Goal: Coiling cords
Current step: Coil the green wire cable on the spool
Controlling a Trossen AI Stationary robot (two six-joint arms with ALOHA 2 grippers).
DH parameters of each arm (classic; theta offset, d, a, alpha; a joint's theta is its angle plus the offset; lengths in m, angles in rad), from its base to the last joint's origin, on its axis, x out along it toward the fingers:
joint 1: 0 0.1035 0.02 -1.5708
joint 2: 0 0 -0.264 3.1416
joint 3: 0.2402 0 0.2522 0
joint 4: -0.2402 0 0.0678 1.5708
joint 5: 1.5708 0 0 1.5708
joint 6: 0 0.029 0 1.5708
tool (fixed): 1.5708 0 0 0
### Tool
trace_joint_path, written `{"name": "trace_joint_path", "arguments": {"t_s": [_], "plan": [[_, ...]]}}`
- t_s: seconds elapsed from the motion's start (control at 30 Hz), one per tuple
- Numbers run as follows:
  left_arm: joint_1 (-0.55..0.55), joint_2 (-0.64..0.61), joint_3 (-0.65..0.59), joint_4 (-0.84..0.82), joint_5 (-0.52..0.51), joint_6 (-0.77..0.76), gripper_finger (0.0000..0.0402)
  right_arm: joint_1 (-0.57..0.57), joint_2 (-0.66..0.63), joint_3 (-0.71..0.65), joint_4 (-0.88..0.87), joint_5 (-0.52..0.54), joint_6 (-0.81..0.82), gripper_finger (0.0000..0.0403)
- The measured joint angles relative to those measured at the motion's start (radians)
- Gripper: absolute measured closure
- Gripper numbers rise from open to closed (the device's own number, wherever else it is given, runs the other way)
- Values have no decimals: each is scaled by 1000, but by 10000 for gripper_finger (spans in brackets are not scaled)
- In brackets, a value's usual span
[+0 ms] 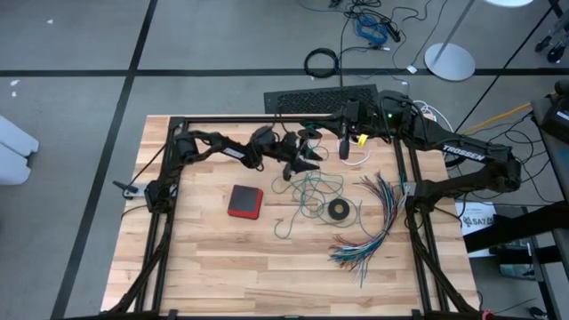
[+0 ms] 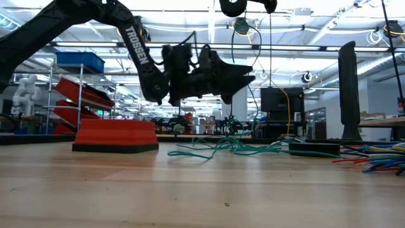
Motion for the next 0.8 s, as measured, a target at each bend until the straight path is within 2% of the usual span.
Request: {"name": "trace_joint_path", "arguments": {"t_s": [0.13, 0.3, 0.63, 0.73, 0.8], "plan": [[-13, 0, 16, -33, -48, 63, 171, 0, 0, 0, 0, -6, 1, 403], [-13, 0, 25, -41, -70, 80, 172, 0, 0, 0, -2, -20, 6, 403], [19, 0, 21, -78, -24, 104, 253, 0, 0, 0, -7, -22, 7, 403], [19, 0, 21, -129, -30, 164, 298, 0, 0, 0, 1, -22, 5, 403], [17, 0, 21, -182, -56, 224, 342, 0, 0, 0, 20, -22, 4, 403]]}}
